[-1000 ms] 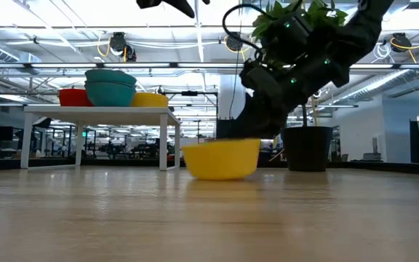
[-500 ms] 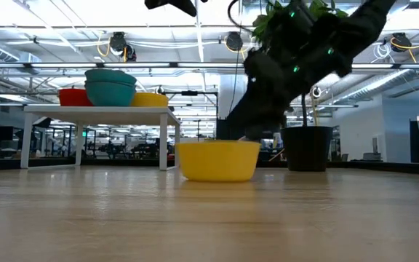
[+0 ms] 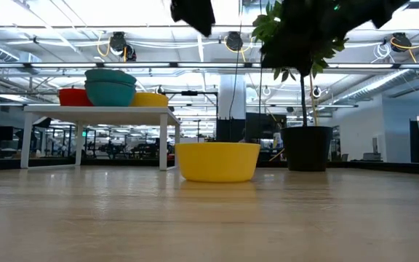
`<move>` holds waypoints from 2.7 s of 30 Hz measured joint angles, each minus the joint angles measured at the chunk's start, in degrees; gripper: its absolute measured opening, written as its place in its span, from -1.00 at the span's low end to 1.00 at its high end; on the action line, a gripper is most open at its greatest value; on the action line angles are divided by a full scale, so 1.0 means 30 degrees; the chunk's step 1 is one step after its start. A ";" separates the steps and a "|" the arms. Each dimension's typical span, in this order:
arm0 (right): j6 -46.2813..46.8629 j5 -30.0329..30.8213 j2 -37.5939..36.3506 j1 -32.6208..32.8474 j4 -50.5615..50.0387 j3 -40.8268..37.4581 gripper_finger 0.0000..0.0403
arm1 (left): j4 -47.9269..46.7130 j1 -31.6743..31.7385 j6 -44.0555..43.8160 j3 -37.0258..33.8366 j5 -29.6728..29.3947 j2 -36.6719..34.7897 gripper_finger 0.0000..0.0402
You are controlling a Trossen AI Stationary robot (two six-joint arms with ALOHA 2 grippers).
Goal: Pick & Place Mini bowls
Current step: Stack the yellow bowl on the yellow bowls on the shelf
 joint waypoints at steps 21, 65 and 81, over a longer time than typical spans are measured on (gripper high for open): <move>0.0517 0.0033 -0.4663 0.1629 -0.3525 0.0000 -0.23 | 0.0390 -0.0998 0.1692 0.0000 0.4087 0.6315 -0.09; 0.3314 0.0121 -0.4590 0.4238 -0.6309 0.0000 -0.23 | -0.2524 0.0650 0.1353 -0.0458 0.3424 0.4664 -0.95; 0.2165 0.0632 -0.5123 0.4194 -0.0561 0.0000 -0.23 | -0.2922 0.5033 0.0771 -0.0379 -0.4583 -0.2589 -0.89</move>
